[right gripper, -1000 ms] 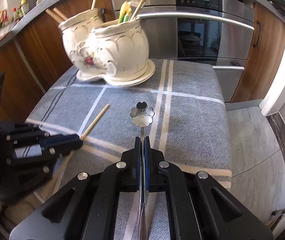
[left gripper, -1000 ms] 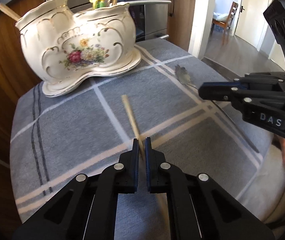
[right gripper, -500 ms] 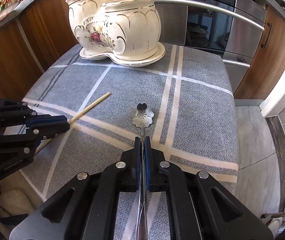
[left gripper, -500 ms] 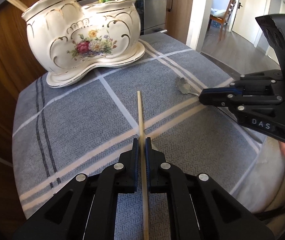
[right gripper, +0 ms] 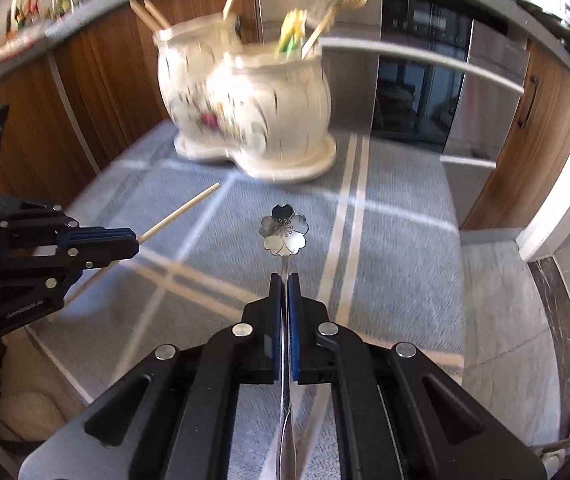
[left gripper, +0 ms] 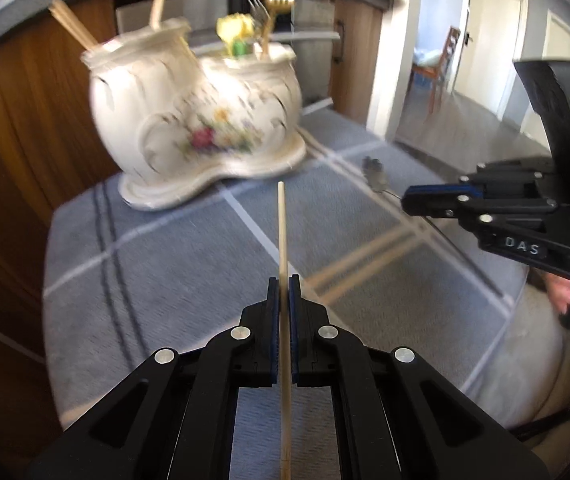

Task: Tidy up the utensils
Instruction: 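Lift the spoon toward the short cup while the left tool lifts the chopstick toward the tall cup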

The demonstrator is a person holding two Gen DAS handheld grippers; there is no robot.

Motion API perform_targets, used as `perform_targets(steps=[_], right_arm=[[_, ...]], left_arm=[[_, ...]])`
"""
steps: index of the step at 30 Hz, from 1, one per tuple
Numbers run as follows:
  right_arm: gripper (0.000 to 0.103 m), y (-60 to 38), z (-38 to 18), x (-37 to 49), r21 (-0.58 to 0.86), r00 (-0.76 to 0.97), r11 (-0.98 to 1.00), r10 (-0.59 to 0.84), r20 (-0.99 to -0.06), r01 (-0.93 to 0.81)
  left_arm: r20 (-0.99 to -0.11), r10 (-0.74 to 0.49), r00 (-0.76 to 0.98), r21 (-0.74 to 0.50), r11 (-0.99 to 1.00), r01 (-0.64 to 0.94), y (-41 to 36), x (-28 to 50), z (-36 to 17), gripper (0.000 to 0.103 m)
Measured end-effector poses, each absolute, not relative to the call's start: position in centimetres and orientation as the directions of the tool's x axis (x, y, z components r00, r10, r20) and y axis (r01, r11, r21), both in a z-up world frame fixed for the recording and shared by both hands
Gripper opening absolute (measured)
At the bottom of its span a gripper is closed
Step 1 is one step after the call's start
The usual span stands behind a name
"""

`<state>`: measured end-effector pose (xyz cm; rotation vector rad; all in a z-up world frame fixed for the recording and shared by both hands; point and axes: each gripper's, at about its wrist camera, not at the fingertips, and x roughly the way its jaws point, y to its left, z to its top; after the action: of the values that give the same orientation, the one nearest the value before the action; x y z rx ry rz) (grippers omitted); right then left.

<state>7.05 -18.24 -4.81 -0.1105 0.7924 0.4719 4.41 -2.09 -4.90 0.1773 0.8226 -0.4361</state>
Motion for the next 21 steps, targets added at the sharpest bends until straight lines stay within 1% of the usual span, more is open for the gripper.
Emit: perform_targets(steps=[7,13,17,21], right_arm=[[0.003,-18.0,-1.6,5.6,0.044,0.715,0.888,0.396,-0.576,-0.457],[0.003,-17.6,1.3,4.3,0.009,0.810,0.898,0.402,-0.427,-0.441],[0.003,-17.7,4.0,5.0,0.031,0.862,0.911,0.399,-0.314,-0.411],[0.003,-17.8,6.9,7.0,0.078,0.881,0.915,0.403,-0.247,-0.396]], left_arm=[[-0.603,-0.345,0.719,-0.008,0.904,0.427,0.3,3.6,-1.5,0.005],[-0.494,-0.361,0.791,-0.013,0.913,0.409,1.4,3.4,0.7,0.005],[-0.422,-0.352,0.835,-0.015,0.924,0.382,2.0,3.8,2.4,0.005],[-0.340,-0.372,0.864,-0.077,0.926,0.368,3.0,5.3,4.6,0.005]])
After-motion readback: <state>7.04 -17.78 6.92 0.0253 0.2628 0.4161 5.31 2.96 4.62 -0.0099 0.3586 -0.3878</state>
